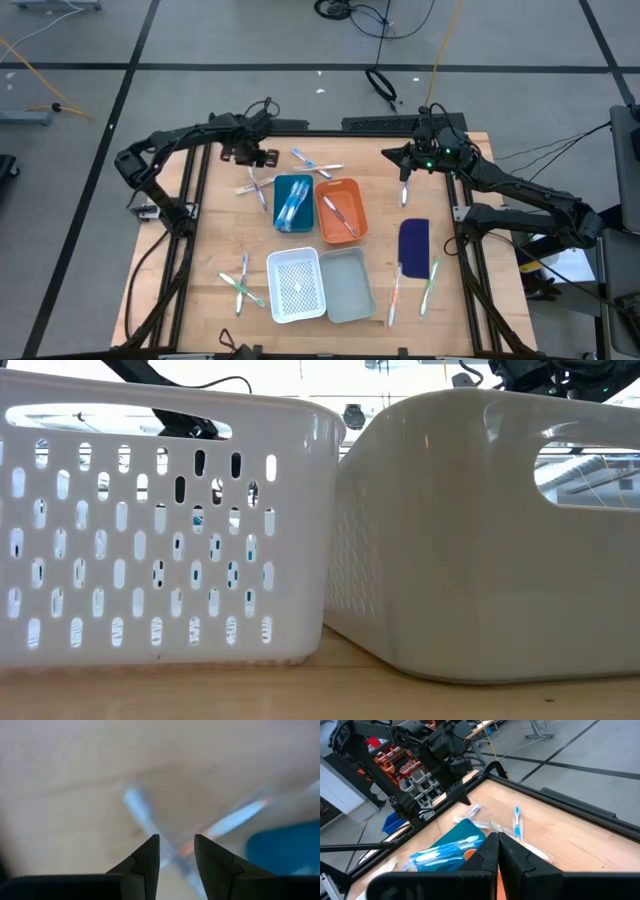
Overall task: Pick & Place Toothbrushes
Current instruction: Put the violet toothbrush into the orange bin
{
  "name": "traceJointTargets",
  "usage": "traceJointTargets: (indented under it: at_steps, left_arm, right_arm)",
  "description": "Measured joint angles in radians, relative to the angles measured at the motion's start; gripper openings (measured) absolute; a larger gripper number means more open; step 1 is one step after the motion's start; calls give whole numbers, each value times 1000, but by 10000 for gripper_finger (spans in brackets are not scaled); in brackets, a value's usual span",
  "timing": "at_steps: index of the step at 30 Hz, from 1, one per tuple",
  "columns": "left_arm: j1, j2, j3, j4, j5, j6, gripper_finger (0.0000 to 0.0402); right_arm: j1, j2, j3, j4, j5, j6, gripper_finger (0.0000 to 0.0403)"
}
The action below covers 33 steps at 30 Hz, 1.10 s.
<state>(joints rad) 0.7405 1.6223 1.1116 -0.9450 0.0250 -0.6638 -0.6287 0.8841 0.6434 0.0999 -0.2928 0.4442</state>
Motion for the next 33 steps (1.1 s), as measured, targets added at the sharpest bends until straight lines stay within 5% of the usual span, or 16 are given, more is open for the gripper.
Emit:
traceJointTargets:
  at_steps: [7,20,33]
  left_arm:
    - [-3,12,-7,31,0,-30,129]
    - [-6,12,-161,166,-5,-157,256]
    - [4,13,-174,219,-2,-150,302]
  right_arm:
    - [0,0,0,0,-2,-3,0]
    - [-1,0,0,0,-51,-19,0]
    - [0,0,0,0,-53,-12,0]
